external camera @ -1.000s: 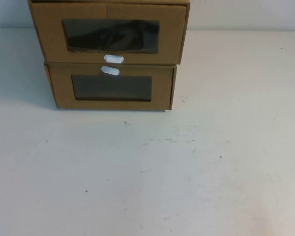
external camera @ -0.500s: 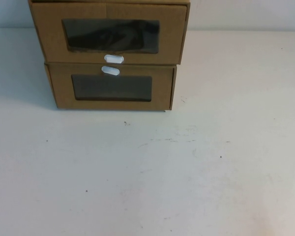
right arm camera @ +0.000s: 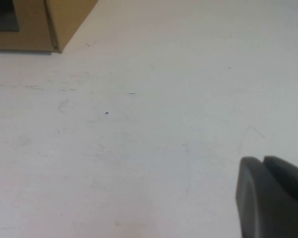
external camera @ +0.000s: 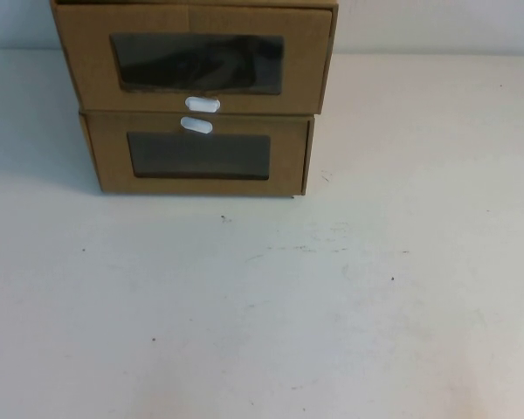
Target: Close the shoe box
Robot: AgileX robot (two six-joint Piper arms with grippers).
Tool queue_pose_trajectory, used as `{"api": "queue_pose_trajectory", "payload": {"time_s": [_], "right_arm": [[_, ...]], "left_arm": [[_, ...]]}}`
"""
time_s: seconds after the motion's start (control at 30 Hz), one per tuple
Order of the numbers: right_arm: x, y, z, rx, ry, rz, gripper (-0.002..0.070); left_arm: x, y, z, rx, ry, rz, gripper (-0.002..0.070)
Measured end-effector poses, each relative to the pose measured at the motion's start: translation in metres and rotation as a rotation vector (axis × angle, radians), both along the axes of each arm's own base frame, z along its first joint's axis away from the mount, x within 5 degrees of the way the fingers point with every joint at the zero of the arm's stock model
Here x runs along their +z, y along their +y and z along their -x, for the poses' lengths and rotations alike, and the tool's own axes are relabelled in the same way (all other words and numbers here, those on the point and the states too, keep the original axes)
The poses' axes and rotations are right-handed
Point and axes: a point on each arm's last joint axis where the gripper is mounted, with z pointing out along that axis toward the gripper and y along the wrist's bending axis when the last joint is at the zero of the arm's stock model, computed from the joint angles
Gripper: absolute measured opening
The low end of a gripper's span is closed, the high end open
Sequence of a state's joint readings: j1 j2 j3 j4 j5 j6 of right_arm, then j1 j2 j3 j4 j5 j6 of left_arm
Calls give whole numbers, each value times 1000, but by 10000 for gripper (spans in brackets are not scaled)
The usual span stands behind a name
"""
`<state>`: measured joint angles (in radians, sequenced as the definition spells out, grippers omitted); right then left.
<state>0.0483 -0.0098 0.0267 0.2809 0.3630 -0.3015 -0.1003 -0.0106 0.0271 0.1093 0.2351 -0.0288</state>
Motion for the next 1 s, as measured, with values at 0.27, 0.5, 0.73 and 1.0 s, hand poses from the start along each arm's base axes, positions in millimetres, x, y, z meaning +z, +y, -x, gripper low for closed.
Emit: {"api": "queue_pose_trajectory", "payload": {"time_s": [0.27, 0.5, 0.73, 1.0], "right_arm": [[0, 0, 0, 0, 0, 0, -13], [0, 0, 0, 0, 0, -2, -13], [0, 0, 0, 0, 0, -2, -13], [0, 0, 0, 0, 0, -2, -13]], "left_arm": [[-11, 2, 2, 21, 120, -19, -6], [-11, 2, 2, 23, 123, -13, -6], [-11, 2, 2, 23, 123, -13, -6], [-11, 2, 2, 23, 122, -15, -6]]}}
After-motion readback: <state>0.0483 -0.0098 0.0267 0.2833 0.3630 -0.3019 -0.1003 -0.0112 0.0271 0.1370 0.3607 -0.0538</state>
